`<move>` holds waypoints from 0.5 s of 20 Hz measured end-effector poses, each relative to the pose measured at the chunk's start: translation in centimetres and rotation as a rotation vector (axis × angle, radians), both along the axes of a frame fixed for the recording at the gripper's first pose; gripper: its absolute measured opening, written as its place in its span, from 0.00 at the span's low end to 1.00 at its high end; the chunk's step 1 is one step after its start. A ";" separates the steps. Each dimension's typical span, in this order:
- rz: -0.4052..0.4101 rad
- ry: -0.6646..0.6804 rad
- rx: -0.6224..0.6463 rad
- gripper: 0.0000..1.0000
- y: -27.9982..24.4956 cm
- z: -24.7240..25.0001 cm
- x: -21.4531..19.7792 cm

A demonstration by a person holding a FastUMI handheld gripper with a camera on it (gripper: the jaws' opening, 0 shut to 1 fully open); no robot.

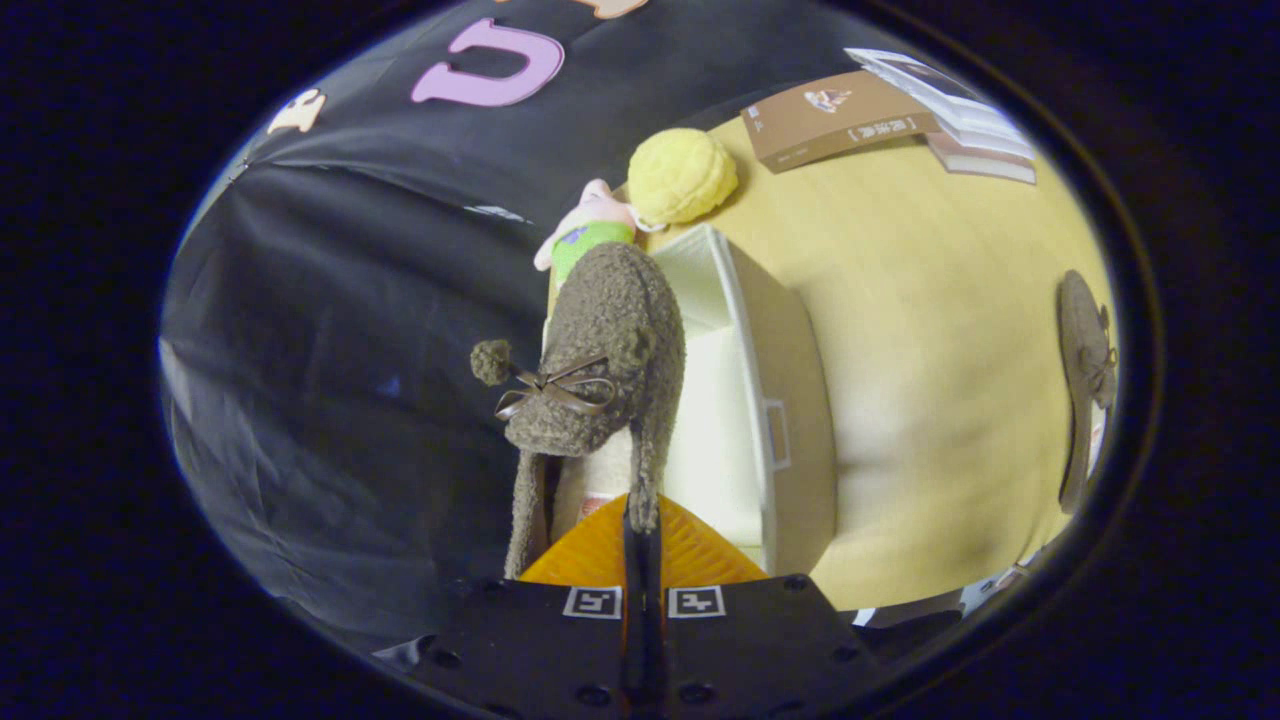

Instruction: Open the storage box then place both shoes into the box .Put the left shoe in first, then the right shoe, with the right side of both shoes facing outward in a uniform manner.

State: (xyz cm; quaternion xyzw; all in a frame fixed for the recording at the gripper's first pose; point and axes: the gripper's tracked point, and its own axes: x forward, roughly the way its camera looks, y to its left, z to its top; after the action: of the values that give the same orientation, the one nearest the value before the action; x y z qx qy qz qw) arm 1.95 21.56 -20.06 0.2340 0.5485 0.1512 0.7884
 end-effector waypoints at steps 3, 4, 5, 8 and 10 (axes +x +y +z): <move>0.018 0.031 -0.063 0.03 1.5 -2.9 0.4; 0.020 0.043 -0.091 0.03 1.8 -3.8 0.5; 0.022 0.050 -0.119 0.03 1.9 -4.7 0.5; 0.025 0.072 -0.188 0.03 2.4 -7.2 0.7; 0.037 0.067 -0.227 0.03 3.0 -8.4 1.0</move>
State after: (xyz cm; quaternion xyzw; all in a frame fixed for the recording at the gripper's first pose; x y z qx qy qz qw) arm 2.98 24.57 -28.48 0.1378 0.5922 0.0950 0.7882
